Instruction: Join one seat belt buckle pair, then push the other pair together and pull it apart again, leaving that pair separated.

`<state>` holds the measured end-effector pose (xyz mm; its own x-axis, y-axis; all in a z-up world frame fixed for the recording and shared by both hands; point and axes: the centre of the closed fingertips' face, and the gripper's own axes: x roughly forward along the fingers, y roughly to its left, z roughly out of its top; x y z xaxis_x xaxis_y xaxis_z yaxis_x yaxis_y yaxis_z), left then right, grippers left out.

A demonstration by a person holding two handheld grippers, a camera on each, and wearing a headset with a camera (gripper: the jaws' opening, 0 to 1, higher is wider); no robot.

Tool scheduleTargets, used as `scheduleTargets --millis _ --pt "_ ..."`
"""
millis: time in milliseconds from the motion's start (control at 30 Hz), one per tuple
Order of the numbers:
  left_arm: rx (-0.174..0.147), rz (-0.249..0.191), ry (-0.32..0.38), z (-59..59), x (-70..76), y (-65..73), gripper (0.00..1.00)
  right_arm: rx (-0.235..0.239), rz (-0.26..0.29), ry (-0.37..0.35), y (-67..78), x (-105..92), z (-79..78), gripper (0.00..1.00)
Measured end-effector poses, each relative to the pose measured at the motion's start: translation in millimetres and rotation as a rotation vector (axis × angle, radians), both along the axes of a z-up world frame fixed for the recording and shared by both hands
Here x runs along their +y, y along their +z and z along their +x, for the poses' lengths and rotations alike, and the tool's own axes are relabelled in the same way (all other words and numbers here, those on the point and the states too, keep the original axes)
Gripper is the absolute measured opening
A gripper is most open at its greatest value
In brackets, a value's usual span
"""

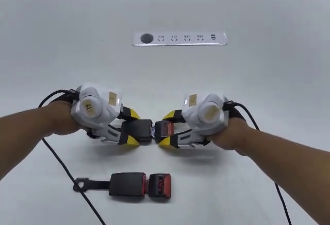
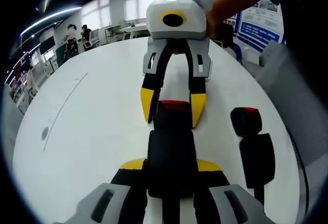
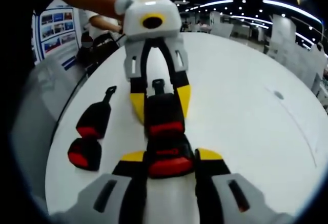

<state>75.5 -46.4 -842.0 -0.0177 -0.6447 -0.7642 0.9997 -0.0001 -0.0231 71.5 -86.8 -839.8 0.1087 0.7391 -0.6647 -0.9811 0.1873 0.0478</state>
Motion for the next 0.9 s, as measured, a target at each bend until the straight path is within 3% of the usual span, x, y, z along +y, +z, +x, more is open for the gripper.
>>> scheduleTargets --millis 300,900 --pt "-0.002 0.006 -0.010 -3.9 -3.9 4.7 0.35 -0.015 -0.034 0.009 -0.3 0.9 2.4 0.36" --pt "0.000 0.003 -0.008 -7.2 -7.1 10.6 0.36 -0.028 -0.050 0.009 -0.6 0.0 3.5 0.36"
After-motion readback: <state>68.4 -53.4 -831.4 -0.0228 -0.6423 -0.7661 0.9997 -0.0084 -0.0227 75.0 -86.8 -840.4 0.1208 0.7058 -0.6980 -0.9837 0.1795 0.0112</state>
